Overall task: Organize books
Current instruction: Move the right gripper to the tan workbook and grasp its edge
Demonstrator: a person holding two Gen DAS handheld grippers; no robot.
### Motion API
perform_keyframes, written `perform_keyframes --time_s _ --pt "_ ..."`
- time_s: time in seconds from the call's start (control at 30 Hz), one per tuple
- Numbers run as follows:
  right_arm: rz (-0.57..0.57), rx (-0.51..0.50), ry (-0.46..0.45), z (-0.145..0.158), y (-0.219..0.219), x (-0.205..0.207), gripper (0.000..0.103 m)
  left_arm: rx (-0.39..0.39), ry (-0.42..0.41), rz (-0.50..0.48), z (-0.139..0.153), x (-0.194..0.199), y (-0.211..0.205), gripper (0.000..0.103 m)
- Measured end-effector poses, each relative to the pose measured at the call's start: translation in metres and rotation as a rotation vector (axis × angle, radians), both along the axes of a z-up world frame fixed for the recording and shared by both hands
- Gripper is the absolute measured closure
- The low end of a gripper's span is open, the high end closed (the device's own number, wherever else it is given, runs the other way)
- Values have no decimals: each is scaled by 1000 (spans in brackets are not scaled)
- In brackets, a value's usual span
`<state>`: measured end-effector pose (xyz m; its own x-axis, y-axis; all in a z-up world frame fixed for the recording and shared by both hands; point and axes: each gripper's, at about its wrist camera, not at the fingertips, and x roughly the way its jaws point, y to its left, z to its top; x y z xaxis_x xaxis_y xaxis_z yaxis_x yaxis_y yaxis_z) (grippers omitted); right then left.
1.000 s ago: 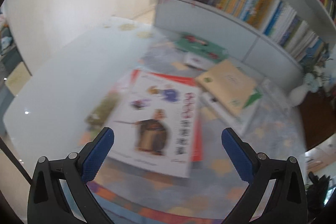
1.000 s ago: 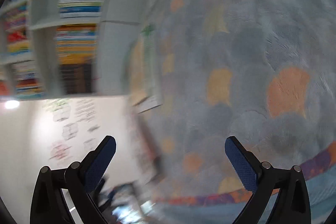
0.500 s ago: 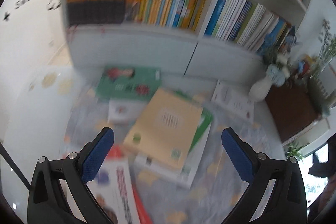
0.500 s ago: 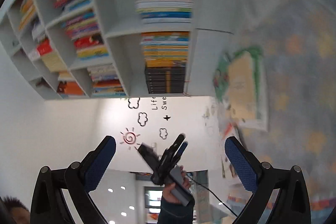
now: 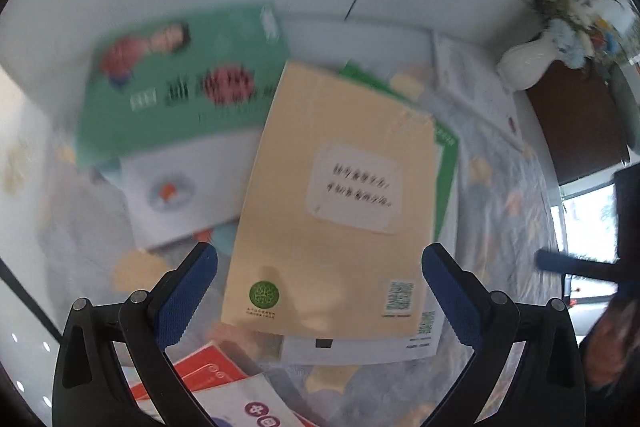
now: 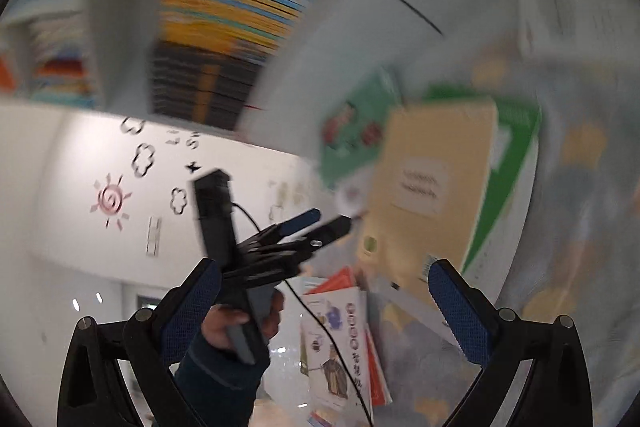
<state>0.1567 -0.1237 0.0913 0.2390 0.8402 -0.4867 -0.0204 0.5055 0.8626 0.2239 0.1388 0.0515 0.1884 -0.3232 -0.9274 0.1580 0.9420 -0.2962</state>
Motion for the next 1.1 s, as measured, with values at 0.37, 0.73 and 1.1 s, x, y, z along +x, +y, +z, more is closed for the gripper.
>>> perform_keyframes --time_s 0.37,0.73,1.1 --pt "-22 19 251 -106 30 10 0 80 68 40 -52 9 -3 1" --pt "-94 120 310 -135 25 6 0 8 92 -146 -61 -4 -3 1" --pt "-141 307 415 -153 11 -4 0 -192 148 -109 -49 -31 13 1"
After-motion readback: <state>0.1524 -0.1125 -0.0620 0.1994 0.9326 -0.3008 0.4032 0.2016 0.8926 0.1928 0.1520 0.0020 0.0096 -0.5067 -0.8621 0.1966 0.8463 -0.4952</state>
